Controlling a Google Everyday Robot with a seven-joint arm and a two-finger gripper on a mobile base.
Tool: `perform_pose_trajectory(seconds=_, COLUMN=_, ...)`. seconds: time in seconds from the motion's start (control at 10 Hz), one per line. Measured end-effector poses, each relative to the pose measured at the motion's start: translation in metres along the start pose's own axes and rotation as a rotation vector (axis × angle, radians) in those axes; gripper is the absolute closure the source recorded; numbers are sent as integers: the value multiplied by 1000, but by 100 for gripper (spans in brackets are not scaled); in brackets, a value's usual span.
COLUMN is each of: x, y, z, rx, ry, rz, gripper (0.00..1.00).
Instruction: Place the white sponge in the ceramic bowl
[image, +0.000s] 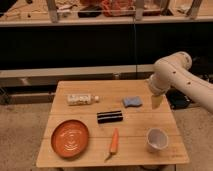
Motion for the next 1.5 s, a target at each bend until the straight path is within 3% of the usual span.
perform_pose_trajectory(seconds=1.5, x=-11, y=-11, z=56, rx=14, ry=-58, rz=-240, gripper=20)
